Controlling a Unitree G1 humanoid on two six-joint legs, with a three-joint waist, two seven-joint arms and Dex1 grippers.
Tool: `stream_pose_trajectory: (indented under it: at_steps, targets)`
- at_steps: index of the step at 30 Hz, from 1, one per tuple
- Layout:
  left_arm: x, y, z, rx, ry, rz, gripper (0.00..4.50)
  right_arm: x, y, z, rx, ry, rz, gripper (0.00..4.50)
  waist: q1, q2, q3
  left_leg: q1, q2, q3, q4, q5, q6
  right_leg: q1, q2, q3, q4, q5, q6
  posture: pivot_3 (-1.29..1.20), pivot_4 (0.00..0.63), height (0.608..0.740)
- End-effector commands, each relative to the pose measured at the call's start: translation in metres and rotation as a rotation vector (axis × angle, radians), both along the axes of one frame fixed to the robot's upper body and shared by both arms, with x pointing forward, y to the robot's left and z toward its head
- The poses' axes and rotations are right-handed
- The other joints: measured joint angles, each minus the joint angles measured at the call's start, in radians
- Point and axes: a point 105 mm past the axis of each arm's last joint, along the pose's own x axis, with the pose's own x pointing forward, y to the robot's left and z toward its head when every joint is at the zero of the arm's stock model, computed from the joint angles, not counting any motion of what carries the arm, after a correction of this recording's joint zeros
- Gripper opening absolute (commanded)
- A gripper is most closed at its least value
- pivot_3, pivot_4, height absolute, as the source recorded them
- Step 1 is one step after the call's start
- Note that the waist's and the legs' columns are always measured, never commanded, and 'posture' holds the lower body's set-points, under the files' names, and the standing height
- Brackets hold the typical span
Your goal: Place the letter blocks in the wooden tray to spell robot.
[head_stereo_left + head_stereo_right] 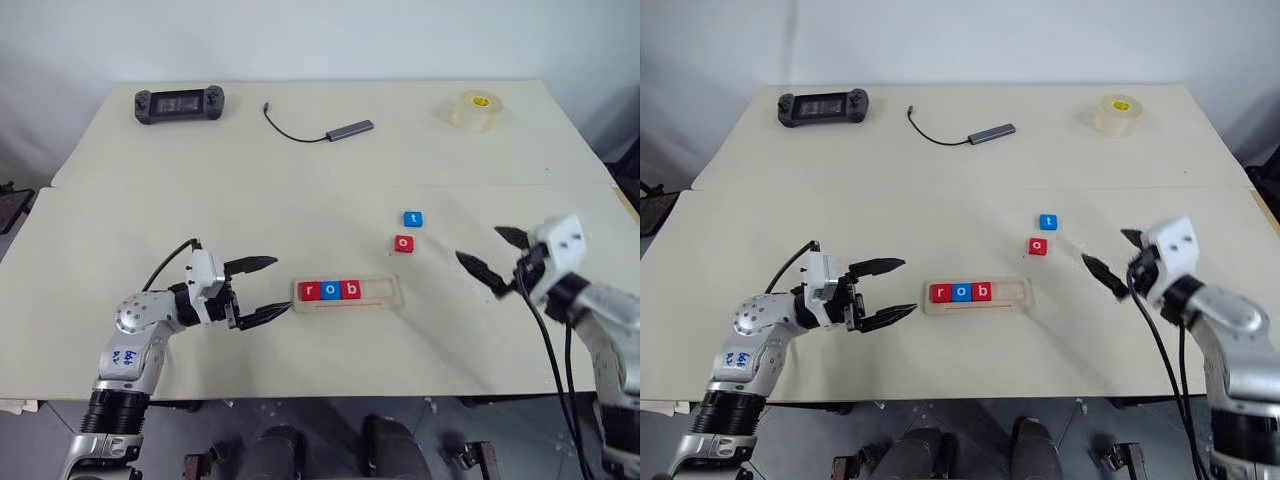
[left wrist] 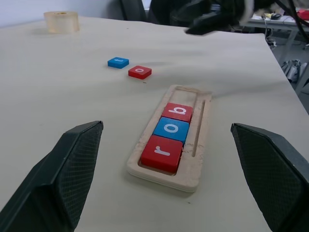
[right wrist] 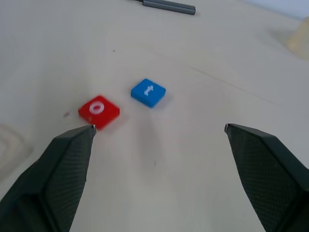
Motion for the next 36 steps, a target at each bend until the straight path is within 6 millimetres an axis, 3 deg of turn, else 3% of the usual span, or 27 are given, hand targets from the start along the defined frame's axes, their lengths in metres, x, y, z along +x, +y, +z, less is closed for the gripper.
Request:
stream_pose_trajectory:
  at_steps: [1, 8, 19, 27, 32, 36]
  targets:
    - [-0.006, -0.003, 0.007, -0.002, -0.049, 0.005, 4.5, 0.021, 0.01, 0.01, -0.02, 0.081, -0.049, 4.48, -0.002, 0.0, 0.0, 0.0, -0.001, 0.0, 0.0, 0.0, 0.0, -0.001, -0.001, 0.0, 0.0, 0.0, 0.0, 0.0, 0.15, 0.74]
    - [-0.01, -0.006, 0.005, -0.015, -0.032, 0.018, 4.5, 0.039, 0.028, 0.01, -0.04, 0.123, -0.03, 4.48, 0.012, 0.0, 0.0, -0.002, -0.002, -0.002, -0.002, 0.0, 0.0, -0.001, -0.001, -0.002, -0.001, 0.0, 0.0, 0.0, 0.15, 0.74]
    - [-0.009, -0.005, 0.007, -0.019, -0.041, 0.031, 4.5, 0.042, 0.041, 0.012, -0.022, 0.152, -0.058, 4.48, 0.007, 0.0, 0.0, -0.002, -0.002, 0.0, -0.002, 0.0, 0.0, -0.002, 0.0, -0.002, -0.001, 0.0, 0.0, 0.0, 0.15, 0.74]
    - [-0.01, -0.004, 0.008, -0.018, -0.041, 0.033, 4.5, 0.031, 0.072, -0.019, 0.059, 0.257, -0.124, 4.48, -0.002, 0.0, 0.0, -0.002, -0.001, 0.0, -0.003, 0.0, 0.0, -0.003, 0.0, -0.001, 0.0, 0.0, 0.0, 0.0, 0.15, 0.74]
    - [-0.013, -0.004, 0.007, -0.016, -0.034, 0.03, 4.5, 0.033, 0.076, -0.033, 0.101, 0.244, -0.274, 4.48, -0.004, 0.0, 0.0, -0.002, -0.002, 0.001, -0.003, 0.0, 0.0, -0.005, 0.0, 0.0, 0.003, 0.0, 0.0, 0.0, 0.15, 0.74]
    - [-0.013, -0.005, 0.008, -0.012, -0.033, 0.026, 4.5, 0.035, 0.083, -0.04, 0.126, 0.262, -0.315, 3.57, -0.004, 0.0, 0.0, -0.002, -0.002, 0.001, -0.003, 0.0, 0.0, -0.006, 0.0, 0.001, 0.005, 0.0, 0.0, 0.0, 0.15, 0.74]
